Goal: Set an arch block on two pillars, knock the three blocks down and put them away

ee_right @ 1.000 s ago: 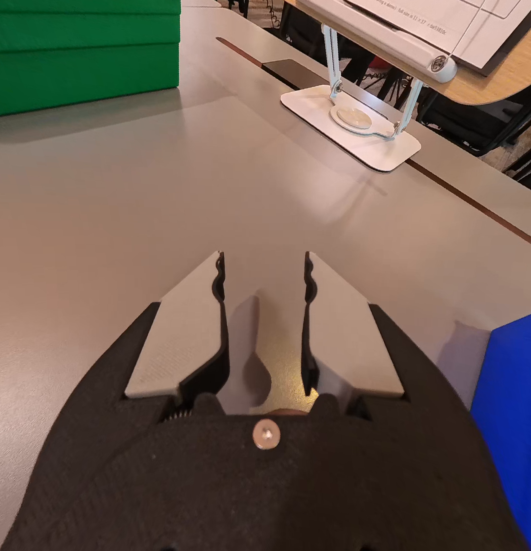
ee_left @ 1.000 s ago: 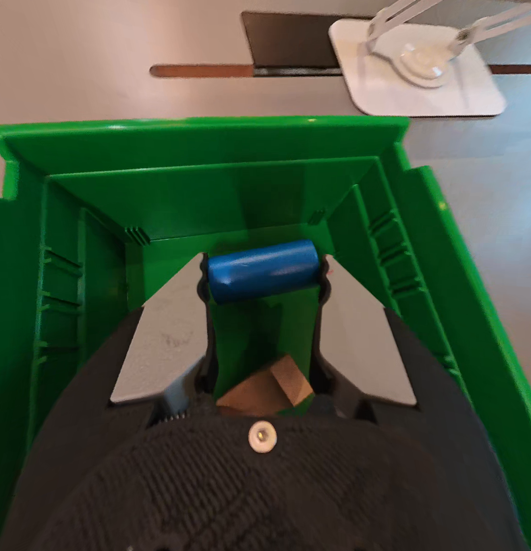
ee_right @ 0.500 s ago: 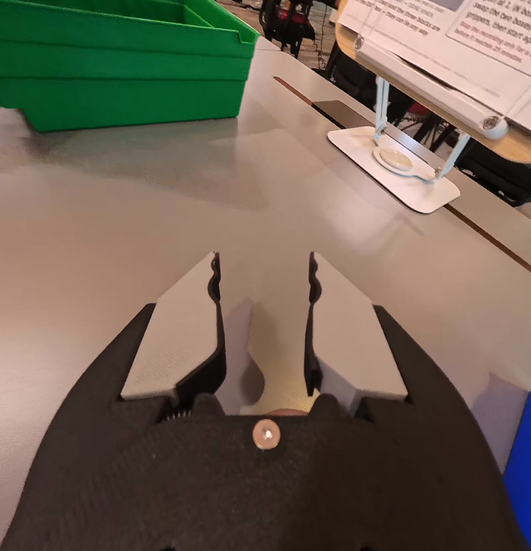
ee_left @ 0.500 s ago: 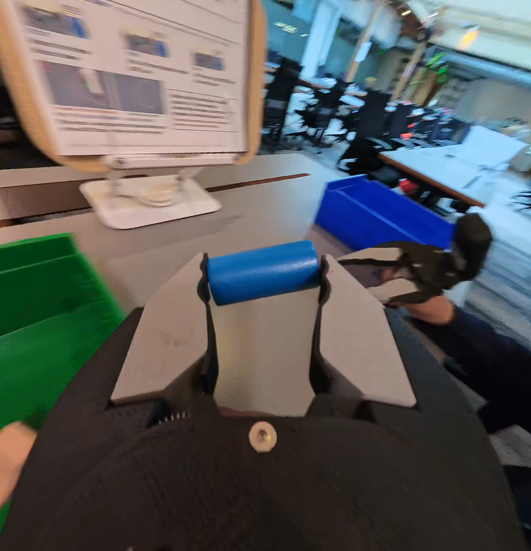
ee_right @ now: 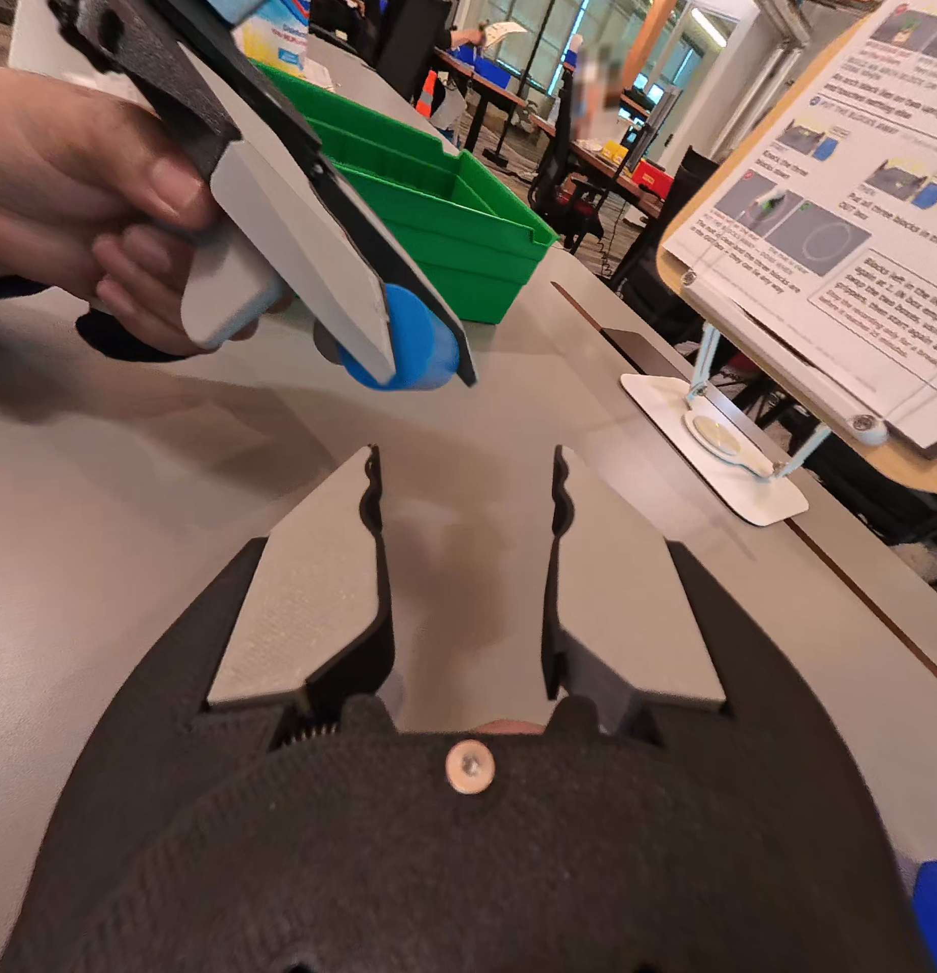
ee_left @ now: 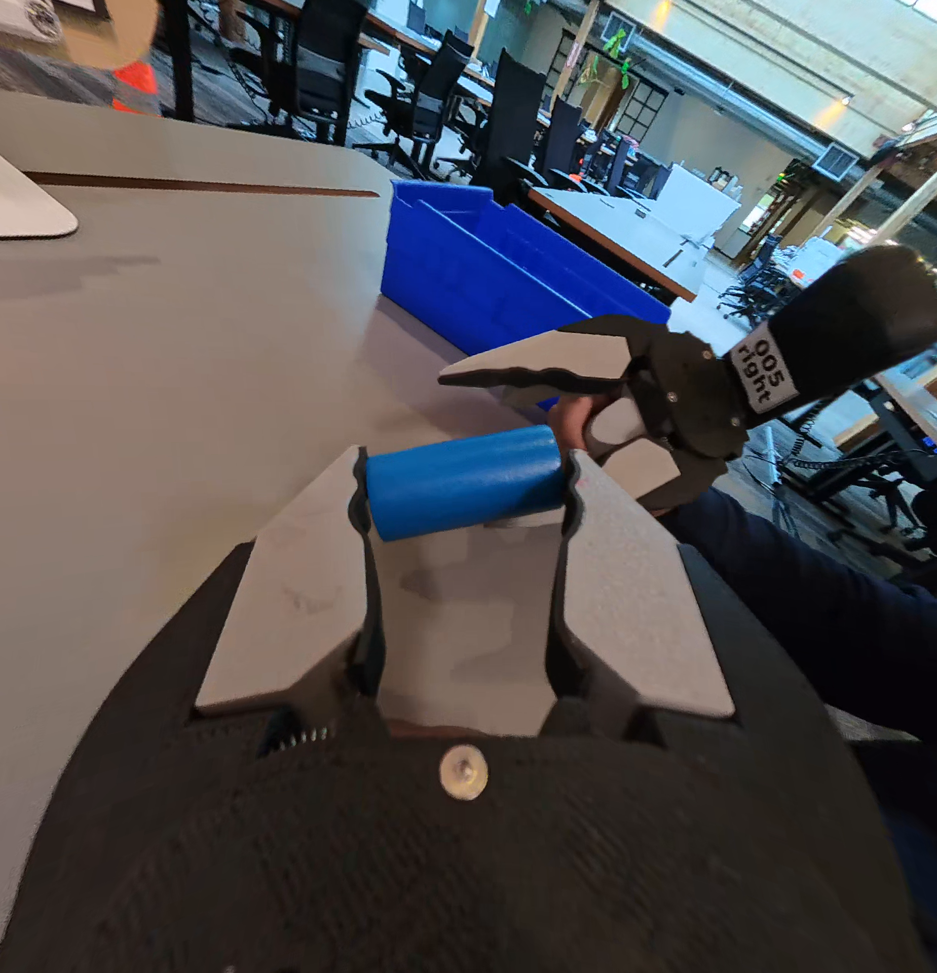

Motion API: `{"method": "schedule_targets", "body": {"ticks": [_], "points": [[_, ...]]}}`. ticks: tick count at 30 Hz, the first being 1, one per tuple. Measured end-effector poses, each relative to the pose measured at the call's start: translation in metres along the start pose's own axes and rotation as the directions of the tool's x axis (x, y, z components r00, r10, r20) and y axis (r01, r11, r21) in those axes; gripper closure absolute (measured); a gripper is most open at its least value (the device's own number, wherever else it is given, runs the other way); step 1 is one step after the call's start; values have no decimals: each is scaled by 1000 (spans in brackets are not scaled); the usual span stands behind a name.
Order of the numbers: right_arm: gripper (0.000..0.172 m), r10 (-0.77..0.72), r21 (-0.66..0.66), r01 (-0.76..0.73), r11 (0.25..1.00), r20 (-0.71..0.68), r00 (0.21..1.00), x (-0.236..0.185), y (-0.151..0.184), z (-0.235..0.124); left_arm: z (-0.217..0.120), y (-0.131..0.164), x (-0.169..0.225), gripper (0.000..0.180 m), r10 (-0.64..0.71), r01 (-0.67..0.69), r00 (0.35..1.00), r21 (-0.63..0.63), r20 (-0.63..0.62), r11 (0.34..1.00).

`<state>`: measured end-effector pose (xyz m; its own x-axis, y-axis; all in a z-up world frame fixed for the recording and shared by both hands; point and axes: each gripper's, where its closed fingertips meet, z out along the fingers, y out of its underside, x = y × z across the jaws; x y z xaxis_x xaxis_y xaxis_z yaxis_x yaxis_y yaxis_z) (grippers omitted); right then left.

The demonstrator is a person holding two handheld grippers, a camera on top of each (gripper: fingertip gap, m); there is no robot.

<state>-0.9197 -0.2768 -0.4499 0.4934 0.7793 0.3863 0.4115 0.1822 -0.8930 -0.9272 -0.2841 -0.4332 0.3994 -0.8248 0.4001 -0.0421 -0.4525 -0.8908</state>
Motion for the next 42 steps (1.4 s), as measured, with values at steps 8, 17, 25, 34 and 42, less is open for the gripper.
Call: {"method": "schedule_targets", "body": {"ticks": [8, 17, 25, 34, 42], "points": [[105, -41, 20, 41, 999, 3, 999, -7, -6, 0, 13, 15, 8, 108, -54, 52, 997, -29, -61, 998], [103, -77, 18, 77, 997, 12, 997, -14, -6, 2, 12, 13, 12, 108, -146, 144, 979, -19, -146, 989], [120, -87, 38, 86, 996, 45, 995, -24, -11, 3, 16, 15, 19, 108, -184, 183, 963, -25, -196, 983], [117, -40, 63, 37, 997, 53, 998, -20, -15, 0, 5, 3, 11, 108, -241, 254, 944, 26, -226, 967], [121, 18, 100, -27, 995, 92, 996, -29, -26, 4, 11, 5, 24, 108, -300, 316, 902, 1, -310, 949]]}}
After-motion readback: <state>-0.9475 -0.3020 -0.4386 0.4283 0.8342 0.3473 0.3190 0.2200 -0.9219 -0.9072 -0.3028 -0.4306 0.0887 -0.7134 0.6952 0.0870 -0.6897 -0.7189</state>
